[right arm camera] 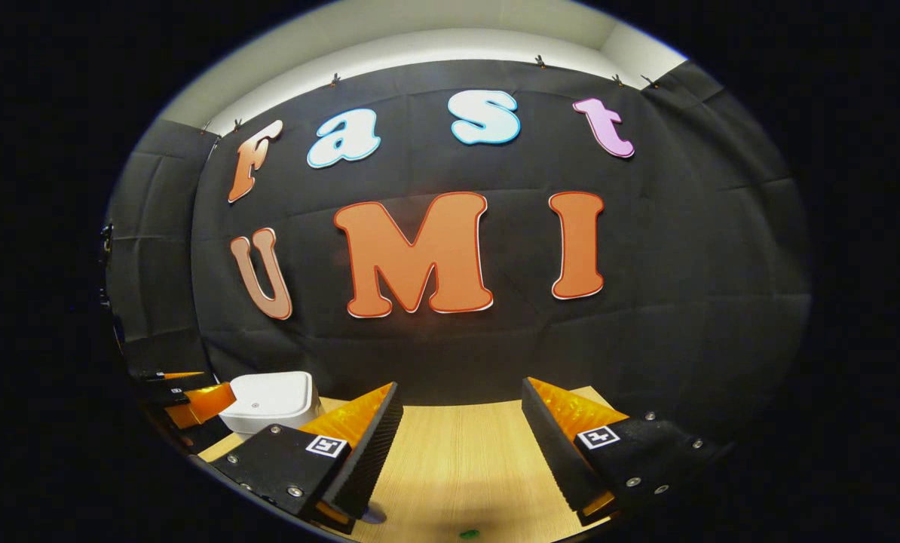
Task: Press the lid of the desktop garbage bin to open it, pick up the crumpled paper on the desktop and throw it into the bin, then pick up the pop can on the desktop and drop it into the bin, and finally close the garbage bin lid.
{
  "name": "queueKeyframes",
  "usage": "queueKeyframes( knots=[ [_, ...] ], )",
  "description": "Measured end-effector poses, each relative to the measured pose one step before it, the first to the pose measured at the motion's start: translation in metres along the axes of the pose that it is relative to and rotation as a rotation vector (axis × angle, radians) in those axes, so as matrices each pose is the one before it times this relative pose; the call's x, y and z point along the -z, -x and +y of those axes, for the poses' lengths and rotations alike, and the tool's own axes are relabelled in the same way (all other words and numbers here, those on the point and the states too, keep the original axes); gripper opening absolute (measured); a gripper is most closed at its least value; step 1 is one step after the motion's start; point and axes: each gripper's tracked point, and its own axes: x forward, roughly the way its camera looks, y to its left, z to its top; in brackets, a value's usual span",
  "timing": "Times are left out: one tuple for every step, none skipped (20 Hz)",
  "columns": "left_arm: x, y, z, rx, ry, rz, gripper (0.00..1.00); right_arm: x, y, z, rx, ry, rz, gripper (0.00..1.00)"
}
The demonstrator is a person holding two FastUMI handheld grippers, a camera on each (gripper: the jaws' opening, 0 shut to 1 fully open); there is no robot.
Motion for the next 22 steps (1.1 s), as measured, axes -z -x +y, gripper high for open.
queueKeyframes(
  knots=[
    [0.00031,-0.00004,0.00244,-0.00873,0.00550,0.00029,0.94,0.00100,0.00002,0.00131,-0.00827,-0.00305,0.00504,0.95],
    [0.00102,0.00006,0.00005,-0.00370,0.00496,-0.00108,0.94,0.00004,-0.00059,0.00083,-0.00497,-0.00536,0.00250,0.95],
    [-0.00020,0.00136,0.00053,-0.00564,0.00096,-0.00028,0.94,0.00024,-0.00055,-0.00104,-0.00192,-0.00330,0.00037,0.95],
    [0.00079,0.00059,0.00110,-0.00818,-0.00206,0.00148,0.94,-0.00067,-0.00018,-0.00173,0.00075,0.00034,0.00044,0.95],
    [-0.00100,0.00140,0.00175,-0.00561,-0.00259,-0.00170,0.94,0.00097,-0.00048,-0.00212,0.00087,0.00264,-0.00034,0.95],
    [-0.00053,0.00092,-0.00073,-0.00503,-0.00112,-0.00500,0.95,-0.00014,-0.00039,-0.00152,0.00086,0.00139,0.00092,0.95],
    [-0.00076,-0.00103,-0.00095,-0.00522,0.00003,-0.00194,0.95,0.00040,0.00160,-0.00102,-0.00241,-0.00055,0.00139,0.95],
    [0.00028,0.00040,-0.00012,-0.00620,-0.00082,-0.00073,0.94,0.00153,0.00100,-0.00172,-0.00265,-0.00031,0.00412,0.95],
    [0.00037,0.00060,-0.00016,-0.00178,-0.00107,0.00140,0.94,0.00251,0.00063,-0.00168,-0.00178,-0.00017,0.00651,0.95],
    [0.00220,0.00136,0.00008,-0.00174,0.00000,0.00212,0.95,0.00214,0.00082,0.00048,-0.00976,-0.00340,0.00787,0.95],
    [0.00016,0.00023,-0.00197,0.00081,0.00016,0.00077,0.95,0.00162,0.00213,0.00446,-0.03637,-0.02020,0.00687,0.95],
    [0.00041,-0.00056,-0.00284,0.00138,-0.00116,0.00057,0.94,0.00124,0.00225,0.00702,-0.04393,-0.03185,0.01031,0.95],
    [0.00061,0.00062,-0.00094,-0.00219,-0.00197,0.00225,0.94,-0.00039,0.00268,0.00787,-0.04615,-0.03392,0.00577,0.95],
    [0.00128,0.00141,-0.00088,-0.00195,-0.00088,0.00051,0.94,-0.00337,0.00294,0.00634,-0.03860,-0.04028,-0.00312,0.95],
    [0.00077,0.00068,-0.00005,-0.00132,0.00243,0.00233,0.94,-0.00524,0.00284,0.00020,-0.02282,-0.03956,-0.00954,0.95],
    [0.00105,0.00030,-0.00123,-0.00043,0.00657,0.00128,0.94,-0.00458,-0.00146,-0.00154,0.00325,-0.02038,-0.00311,0.95],
    [0.00117,-0.00131,-0.00053,-0.00064,0.00818,0.00248,0.94,0.00252,0.00172,-0.00533,0.01786,0.01342,0.00709,0.94],
    [0.00128,-0.00108,-0.00065,-0.00021,0.00607,0.00275,0.94,0.00058,0.00075,-0.00482,0.02283,0.02443,-0.00180,0.95],
    [-0.00026,0.00058,0.00013,-0.00107,0.00269,0.00120,0.94,0.00086,0.00056,-0.00465,0.01843,0.02046,0.00070,0.95],
    [0.00100,0.00063,0.00031,-0.00298,-0.00094,-0.00117,0.94,0.00313,-0.00014,-0.00442,0.00874,0.01217,0.00516,0.95],
    [-0.00220,0.00099,0.00112,-0.00310,-0.00319,-0.00291,0.94,0.00268,0.00145,-0.00424,0.01293,0.01324,0.00673,0.95],
    [-0.00118,0.00103,0.00100,-0.00204,-0.00329,-0.00341,0.94,0.00206,-0.00026,-0.00471,0.01916,0.01471,0.00690,0.95]
  ],
)
